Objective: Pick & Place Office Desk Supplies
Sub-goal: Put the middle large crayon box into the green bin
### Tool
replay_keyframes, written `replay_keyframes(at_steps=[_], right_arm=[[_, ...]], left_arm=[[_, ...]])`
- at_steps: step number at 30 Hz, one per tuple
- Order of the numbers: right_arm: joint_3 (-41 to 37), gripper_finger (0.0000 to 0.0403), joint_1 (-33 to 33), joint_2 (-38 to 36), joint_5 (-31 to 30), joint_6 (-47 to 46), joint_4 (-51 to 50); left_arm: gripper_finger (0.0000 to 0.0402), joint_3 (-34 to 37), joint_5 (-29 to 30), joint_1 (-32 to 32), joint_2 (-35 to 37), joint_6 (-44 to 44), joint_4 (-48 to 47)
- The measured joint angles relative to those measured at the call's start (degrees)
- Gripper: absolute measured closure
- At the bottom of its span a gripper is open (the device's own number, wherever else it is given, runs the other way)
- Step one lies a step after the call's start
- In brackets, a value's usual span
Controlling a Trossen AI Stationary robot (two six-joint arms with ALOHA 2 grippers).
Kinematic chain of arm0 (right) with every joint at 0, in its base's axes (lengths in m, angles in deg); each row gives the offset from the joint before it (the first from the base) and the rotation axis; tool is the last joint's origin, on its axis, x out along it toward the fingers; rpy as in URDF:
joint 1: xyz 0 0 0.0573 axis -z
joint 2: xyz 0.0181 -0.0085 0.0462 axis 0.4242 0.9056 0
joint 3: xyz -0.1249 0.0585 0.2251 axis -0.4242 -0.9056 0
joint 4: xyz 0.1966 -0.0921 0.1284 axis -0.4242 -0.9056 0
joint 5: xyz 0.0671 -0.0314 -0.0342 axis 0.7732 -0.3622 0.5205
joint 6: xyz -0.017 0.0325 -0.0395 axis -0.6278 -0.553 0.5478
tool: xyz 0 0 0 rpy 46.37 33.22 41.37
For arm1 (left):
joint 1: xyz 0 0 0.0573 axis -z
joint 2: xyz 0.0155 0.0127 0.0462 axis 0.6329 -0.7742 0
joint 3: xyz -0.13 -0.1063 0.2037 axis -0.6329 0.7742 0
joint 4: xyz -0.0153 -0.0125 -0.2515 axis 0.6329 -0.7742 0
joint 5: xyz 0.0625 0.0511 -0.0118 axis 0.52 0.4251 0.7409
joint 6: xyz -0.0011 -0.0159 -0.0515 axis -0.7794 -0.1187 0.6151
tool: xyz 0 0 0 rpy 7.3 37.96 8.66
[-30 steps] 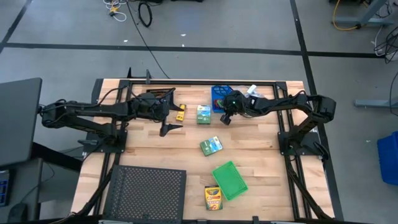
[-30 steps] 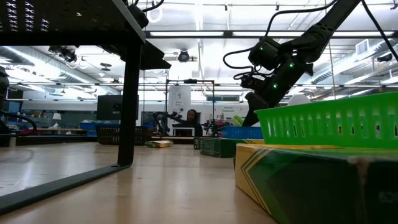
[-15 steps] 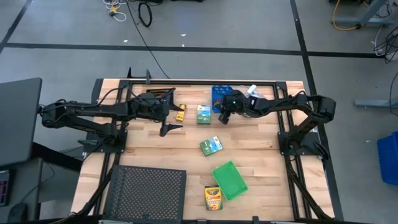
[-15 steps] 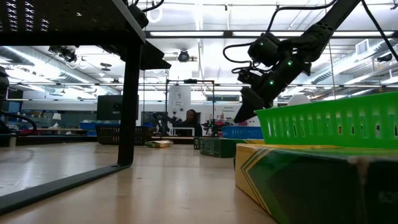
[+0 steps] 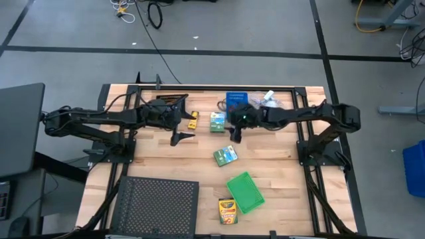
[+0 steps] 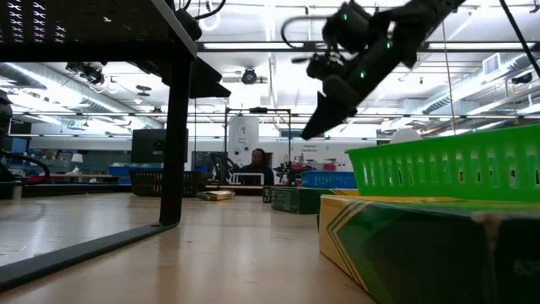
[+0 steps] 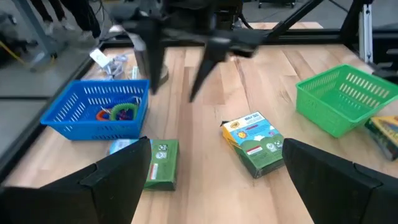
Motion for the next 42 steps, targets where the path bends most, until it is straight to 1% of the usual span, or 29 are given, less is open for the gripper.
replay_keyframes(at_steps=[2,5,10,13,18,22,24,26,28,32,35,42], right_arm=[[1.42,0.0168,-2.13,0.02,-1.47,-0.02,-1.89],[3.18,0.0168,-3.81,0.01,-2.24,0.16,-4.97],[4.11,0.0168,-5.8,0.52,0.69,-2.31,-13.8],[4.13,0.0168,-9.05,0.55,1.76,-2.76,-17.51],[4.15,0.0168,-15.56,0.55,2.58,-5.34,-18.12],[4.15,0.0168,-18.71,0.55,3.07,-7.09,-19.21],[4.15,0.0168,-19.49,0.55,2.62,-6.83,-20.96],[4.2,0.0168,-20.04,1.07,0.87,-6.7,-22.04],[4.31,0.0168,-20.14,2.76,-0.75,-6.69,-22.14],[4.26,0.0168,-20.26,7.7,-1.47,-4.35,-25.07],[4.64,0.0168,-20.24,10.84,-4.1,-3.87,-27.47],[5.03,0.0168,-19.59,11.89,-5.46,-2.78,-25.94]], left_arm=[[0.0033,0.02,0.12,0.0,-0.09,1.51,-0.08],[0.0033,0.02,1.79,0.0,-0.09,3.06,0.04],[0.0033,0.02,1.97,0.47,-0.22,4.99,0.06],[0.0033,0.02,1.93,1.02,-0.96,5.24,0.02],[0.0033,0.02,2.6,1.23,-3.19,5.23,0.9],[0.0033,0.02,2.64,1.21,-4.55,5.22,2.05],[0.0033,0.02,2.62,1.22,-5.03,5.22,2.8],[0.0033,0.02,2.62,1.22,-5.12,5.5,2.97],[0.0033,0.02,2.6,1.22,-5.1,5.98,3.77],[0.0033,0.02,2.61,1.22,-5.09,6.81,4.07],[0.0033,0.02,2.6,1.22,-5.09,6.92,4.04],[0.0033,0.02,2.6,1.22,-5.09,6.88,4.21]])
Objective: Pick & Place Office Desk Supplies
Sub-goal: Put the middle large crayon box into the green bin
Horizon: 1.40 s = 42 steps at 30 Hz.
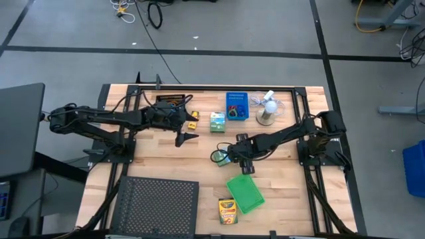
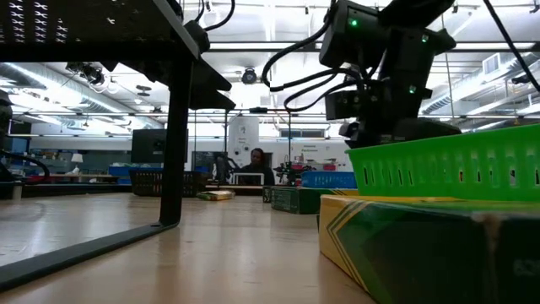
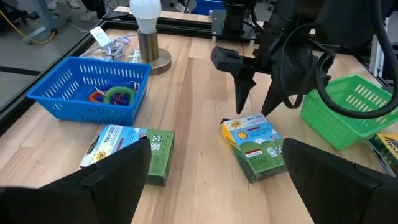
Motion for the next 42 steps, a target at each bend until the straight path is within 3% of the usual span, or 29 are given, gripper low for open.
replay_keyframes(at_steps=[8,19,26,34,42], right_arm=[[0.0,0.0173,1.57,0.0,-4.46,-1.45,2.53],[0.0,0.0257,2.29,0.0,-9.95,-2.82,6.3],[0.0,0.0278,2.64,-0.09,-7.3,-0.3,8.25],[0.0,0.0279,2.47,-0.09,-4.52,-2.44,-0.35],[0.0,0.0279,1.85,-0.09,-1.15,-1.3,3.43]], left_arm=[[0.0033,0.0,0.0,0.0,0.0,0.0,-0.19],[0.0033,-0.02,0.02,0.0,0.02,-0.64,-0.26],[0.0033,-0.02,0.02,0.0,0.02,-0.68,-0.66],[0.0033,-0.02,0.33,-0.02,0.02,-0.99,-0.74],[0.0033,-0.02,0.42,-0.02,0.02,-1.27,-0.72]])
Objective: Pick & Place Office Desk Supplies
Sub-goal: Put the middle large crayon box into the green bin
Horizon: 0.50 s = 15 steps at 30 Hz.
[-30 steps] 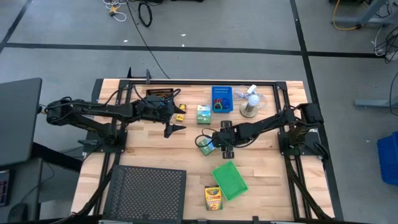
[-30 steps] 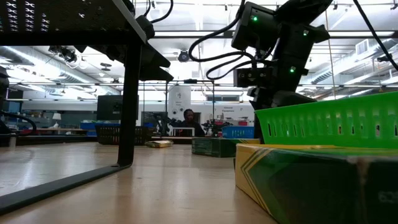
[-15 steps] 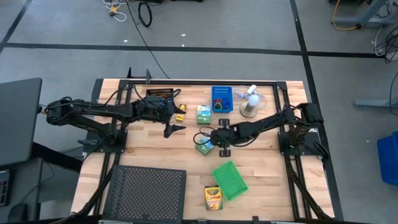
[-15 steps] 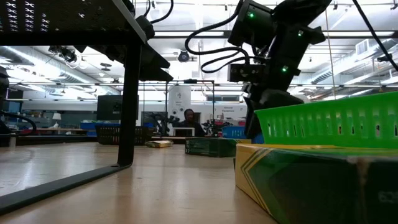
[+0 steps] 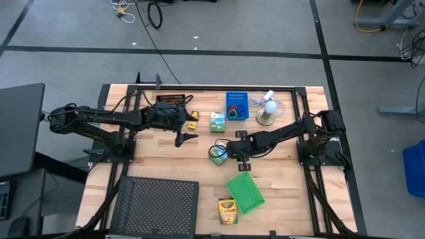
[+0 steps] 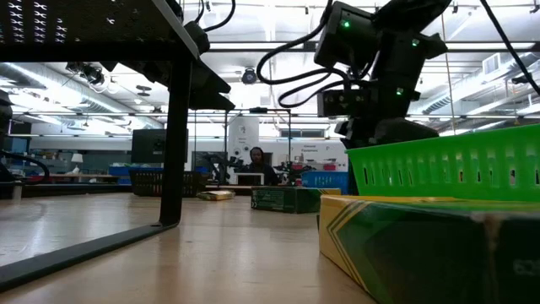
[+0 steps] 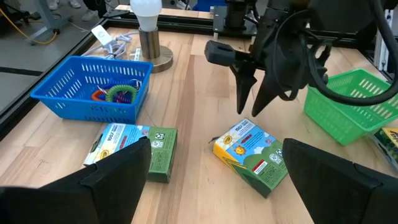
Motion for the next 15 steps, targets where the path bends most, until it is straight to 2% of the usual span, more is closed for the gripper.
replay_keyframes(at_steps=[8,15], right_arm=[[0.0,0.0276,0.55,0.0,0.22,0.17,2.0],[0.0,0.0211,1.07,0.0,-0.61,-1.19,3.19]], left_arm=[[0.0033,0.0,0.0,0.0,0.02,0.0,0.0],[0.0033,0.0,0.0,0.0,0.02,0.0,0.0]])
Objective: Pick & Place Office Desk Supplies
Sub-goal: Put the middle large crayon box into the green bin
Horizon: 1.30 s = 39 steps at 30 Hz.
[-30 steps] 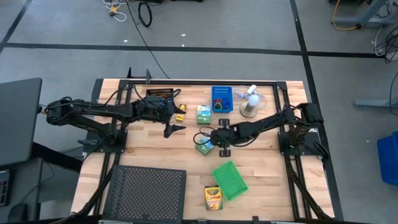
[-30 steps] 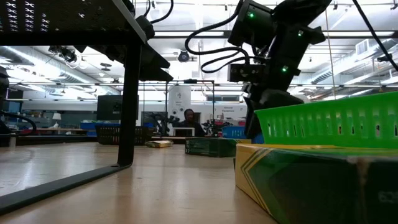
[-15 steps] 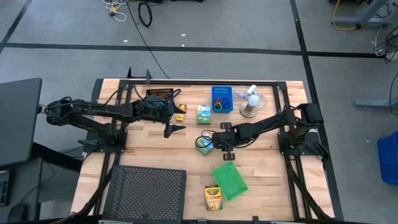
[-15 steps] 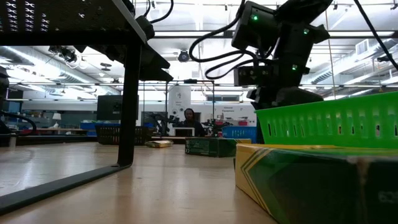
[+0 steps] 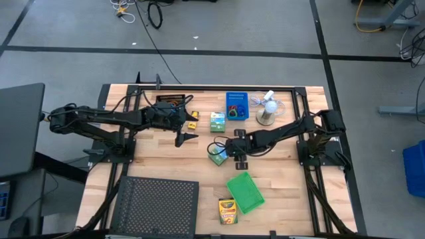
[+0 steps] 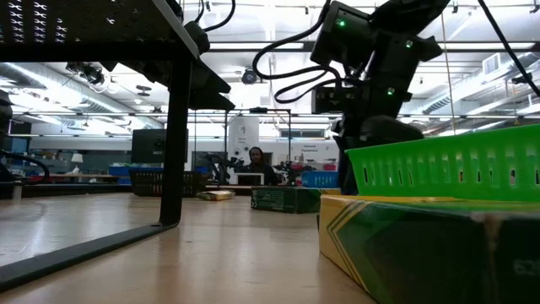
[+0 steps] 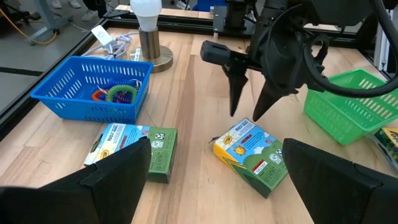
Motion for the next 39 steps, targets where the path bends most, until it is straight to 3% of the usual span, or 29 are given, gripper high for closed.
replay_keyframes(at_steps=[6,16,30,39], right_arm=[[0.0,0.0188,0.02,0.0,-0.75,0.07,2.85],[0.0,0.0242,-0.45,0.0,1.58,1.89,4.06],[-0.02,0.0245,2.29,0.0,-10.12,0.06,5.84],[-0.02,0.0261,0.55,-0.13,-1.71,-0.42,5.92]], left_arm=[[0.0033,0.0,0.0,0.0,0.0,0.0,0.0],[0.0033,0.0,0.01,0.0,0.0,0.0,0.01],[0.0033,0.0,0.02,0.0,0.0,0.02,0.01],[0.0033,-0.02,-0.03,0.0,0.0,0.3,-0.5]])
